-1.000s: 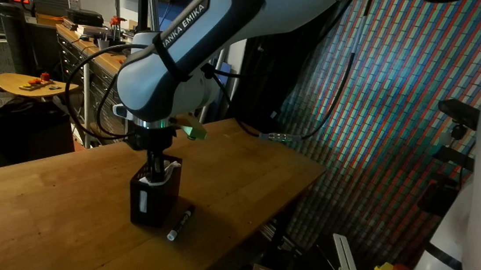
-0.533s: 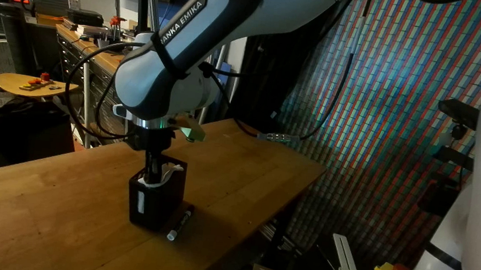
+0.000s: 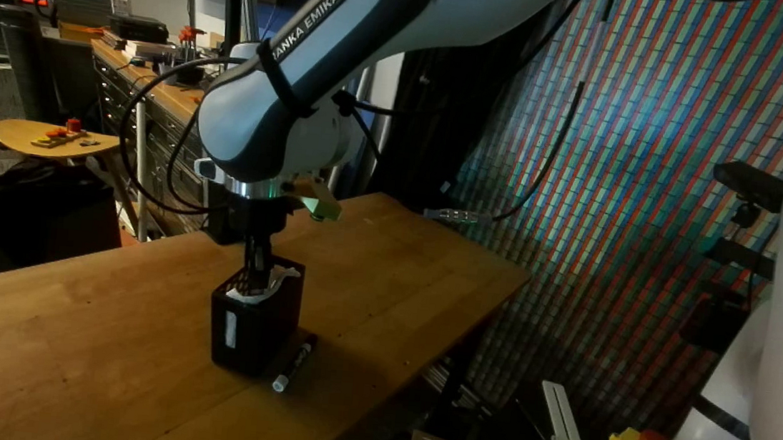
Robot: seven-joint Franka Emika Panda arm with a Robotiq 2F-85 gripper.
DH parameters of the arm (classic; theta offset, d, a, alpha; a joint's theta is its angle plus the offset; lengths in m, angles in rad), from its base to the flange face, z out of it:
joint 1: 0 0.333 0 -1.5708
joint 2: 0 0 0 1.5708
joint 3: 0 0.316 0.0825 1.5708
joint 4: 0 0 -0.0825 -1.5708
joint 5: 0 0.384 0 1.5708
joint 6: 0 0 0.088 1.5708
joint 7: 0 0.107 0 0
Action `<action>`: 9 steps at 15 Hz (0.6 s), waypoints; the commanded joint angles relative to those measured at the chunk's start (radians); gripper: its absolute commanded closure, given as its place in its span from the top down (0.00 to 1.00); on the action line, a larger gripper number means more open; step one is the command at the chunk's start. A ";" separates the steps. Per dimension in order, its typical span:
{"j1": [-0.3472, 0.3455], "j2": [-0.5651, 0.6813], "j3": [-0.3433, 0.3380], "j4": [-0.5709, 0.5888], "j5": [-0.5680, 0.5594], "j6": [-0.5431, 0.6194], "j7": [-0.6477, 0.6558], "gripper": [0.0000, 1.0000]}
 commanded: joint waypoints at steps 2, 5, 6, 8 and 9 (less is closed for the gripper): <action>0.000 -0.111 -0.013 -0.022 -0.041 -0.061 0.032 0.14; 0.002 -0.159 -0.016 -0.033 -0.035 -0.101 0.038 0.14; 0.004 -0.172 -0.015 -0.038 -0.028 -0.113 0.038 0.14; 0.013 -0.192 -0.010 -0.051 -0.020 -0.128 0.047 0.14; 0.019 -0.200 -0.006 -0.059 -0.018 -0.131 0.050 0.14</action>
